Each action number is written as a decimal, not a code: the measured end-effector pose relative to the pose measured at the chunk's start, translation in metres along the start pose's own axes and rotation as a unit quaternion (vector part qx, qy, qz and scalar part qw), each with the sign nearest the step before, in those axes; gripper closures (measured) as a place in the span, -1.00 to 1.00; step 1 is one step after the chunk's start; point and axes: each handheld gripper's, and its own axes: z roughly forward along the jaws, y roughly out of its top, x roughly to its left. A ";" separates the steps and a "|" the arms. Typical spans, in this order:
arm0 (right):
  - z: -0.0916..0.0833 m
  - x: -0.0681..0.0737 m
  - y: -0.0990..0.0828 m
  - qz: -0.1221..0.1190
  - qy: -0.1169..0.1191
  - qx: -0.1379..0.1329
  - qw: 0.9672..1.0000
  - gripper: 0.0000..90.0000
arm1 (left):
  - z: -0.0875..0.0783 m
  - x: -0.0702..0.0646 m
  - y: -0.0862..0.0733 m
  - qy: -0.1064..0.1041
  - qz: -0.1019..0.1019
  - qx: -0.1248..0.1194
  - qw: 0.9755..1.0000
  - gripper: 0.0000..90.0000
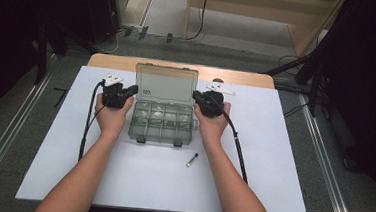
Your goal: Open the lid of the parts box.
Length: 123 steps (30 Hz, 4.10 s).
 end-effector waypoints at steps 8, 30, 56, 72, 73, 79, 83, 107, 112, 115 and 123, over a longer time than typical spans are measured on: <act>0.008 -0.001 -0.008 0.010 -0.005 0.012 1.000 0.88 | 0.003 0.002 0.002 -0.002 -0.004 0.006 1.000 0.94; 0.014 -0.009 -0.007 0.046 0.015 0.025 0.999 0.90 | 0.013 0.011 0.011 -0.019 -0.031 0.041 0.998 0.95; 0.023 -0.021 -0.007 0.070 0.032 0.057 0.995 0.85 | 0.028 0.027 0.010 -0.054 -0.099 0.067 0.991 0.93; 0.029 -0.025 -0.010 0.076 0.040 0.064 0.994 0.83 | 0.031 0.029 0.007 -0.053 -0.115 0.078 0.989 0.94; 0.029 -0.025 -0.010 0.076 0.040 0.065 0.994 0.83 | 0.032 0.030 0.007 -0.053 -0.115 0.078 0.989 0.95; 0.030 -0.025 -0.011 0.075 0.038 0.069 0.994 0.83 | 0.032 0.029 0.005 -0.051 -0.116 0.081 0.989 0.95; 0.031 -0.024 -0.011 0.072 0.033 0.069 0.994 0.83 | 0.033 0.029 0.005 -0.049 -0.113 0.083 0.989 0.95; 0.025 -0.019 -0.011 0.023 0.030 0.047 0.998 0.45 | 0.029 0.028 0.000 -0.046 -0.094 0.069 0.992 0.69; 0.013 -0.015 -0.008 -0.007 0.027 0.026 0.999 0.16 | 0.022 0.028 0.001 -0.050 -0.099 0.050 0.993 0.22; 0.006 -0.015 -0.007 -0.024 0.035 0.017 0.999 0.04 | 0.015 0.024 0.003 -0.052 -0.082 0.034 0.995 -0.05; -0.013 -0.018 -0.008 -0.035 0.051 -0.004 0.998 -0.58 | -0.001 0.013 0.003 -0.076 -0.045 0.014 0.996 -0.66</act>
